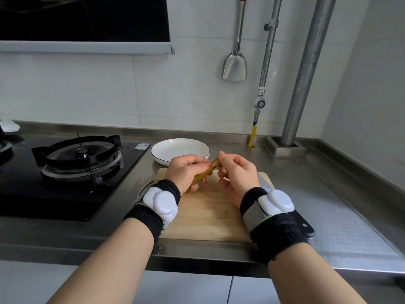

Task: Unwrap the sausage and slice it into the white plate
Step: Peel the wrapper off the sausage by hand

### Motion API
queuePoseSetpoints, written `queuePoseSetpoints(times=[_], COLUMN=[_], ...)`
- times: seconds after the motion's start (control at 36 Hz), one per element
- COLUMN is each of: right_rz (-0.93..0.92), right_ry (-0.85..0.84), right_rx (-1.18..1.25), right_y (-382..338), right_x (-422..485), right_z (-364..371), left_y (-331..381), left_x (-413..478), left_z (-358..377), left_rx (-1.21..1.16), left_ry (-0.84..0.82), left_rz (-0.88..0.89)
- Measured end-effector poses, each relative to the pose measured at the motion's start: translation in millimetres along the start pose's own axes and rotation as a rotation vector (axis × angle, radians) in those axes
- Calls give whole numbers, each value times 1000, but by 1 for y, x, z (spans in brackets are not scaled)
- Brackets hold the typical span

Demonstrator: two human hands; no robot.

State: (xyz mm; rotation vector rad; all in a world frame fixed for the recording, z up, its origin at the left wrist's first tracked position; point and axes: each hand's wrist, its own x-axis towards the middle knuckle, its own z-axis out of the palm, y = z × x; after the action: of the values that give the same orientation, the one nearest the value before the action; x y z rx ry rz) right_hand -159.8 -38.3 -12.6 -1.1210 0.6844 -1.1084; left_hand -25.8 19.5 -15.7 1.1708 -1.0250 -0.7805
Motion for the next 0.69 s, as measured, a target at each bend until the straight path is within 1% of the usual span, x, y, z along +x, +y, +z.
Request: queuePoseSetpoints(times=[0.25,0.5,0.69], right_rz=[111,175,347], right_ry=[-41,-85,-182], right_rx=[79,36,142], right_y=[-4,-5,-8], right_x=[1,-1,-2], right_z=[0,2,-1], left_y=[1,1,1], left_x=[-1,-1,-2], left_z=[-1,-2,-3], left_rx=[-5,-31,-56], left_ry=[-24,-31,-50], left_rz=[-16,-2,24])
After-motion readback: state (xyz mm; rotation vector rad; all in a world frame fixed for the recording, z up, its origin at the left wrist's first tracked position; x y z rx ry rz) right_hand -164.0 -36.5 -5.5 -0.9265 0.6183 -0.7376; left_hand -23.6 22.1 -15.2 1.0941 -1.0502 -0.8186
